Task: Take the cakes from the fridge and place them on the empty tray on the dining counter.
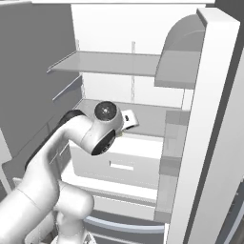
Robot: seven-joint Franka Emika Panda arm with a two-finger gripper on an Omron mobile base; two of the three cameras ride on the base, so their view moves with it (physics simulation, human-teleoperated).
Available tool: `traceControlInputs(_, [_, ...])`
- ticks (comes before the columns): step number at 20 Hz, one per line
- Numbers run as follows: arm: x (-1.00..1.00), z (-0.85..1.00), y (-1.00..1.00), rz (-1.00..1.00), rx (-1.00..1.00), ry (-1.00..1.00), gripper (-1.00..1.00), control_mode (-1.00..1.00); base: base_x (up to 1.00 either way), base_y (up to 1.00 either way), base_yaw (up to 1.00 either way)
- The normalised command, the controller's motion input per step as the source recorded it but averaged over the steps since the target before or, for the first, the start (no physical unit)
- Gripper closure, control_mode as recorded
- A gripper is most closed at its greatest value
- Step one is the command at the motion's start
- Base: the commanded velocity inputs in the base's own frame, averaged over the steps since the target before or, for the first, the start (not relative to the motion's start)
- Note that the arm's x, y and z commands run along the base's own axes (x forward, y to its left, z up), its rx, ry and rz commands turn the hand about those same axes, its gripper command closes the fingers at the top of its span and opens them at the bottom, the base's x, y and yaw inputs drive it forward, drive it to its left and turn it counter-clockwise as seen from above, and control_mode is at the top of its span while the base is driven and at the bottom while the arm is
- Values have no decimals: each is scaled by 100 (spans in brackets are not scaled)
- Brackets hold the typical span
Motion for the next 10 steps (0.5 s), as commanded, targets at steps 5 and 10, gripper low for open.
traceControlInputs(5, [-100, 42, 34, 10, 10, -2, 100, -100, 0, 0, 0])
traceControlInputs(10, [-100, 34, 46, 0, 8, -8, 100, -100, 0, 0, 0])
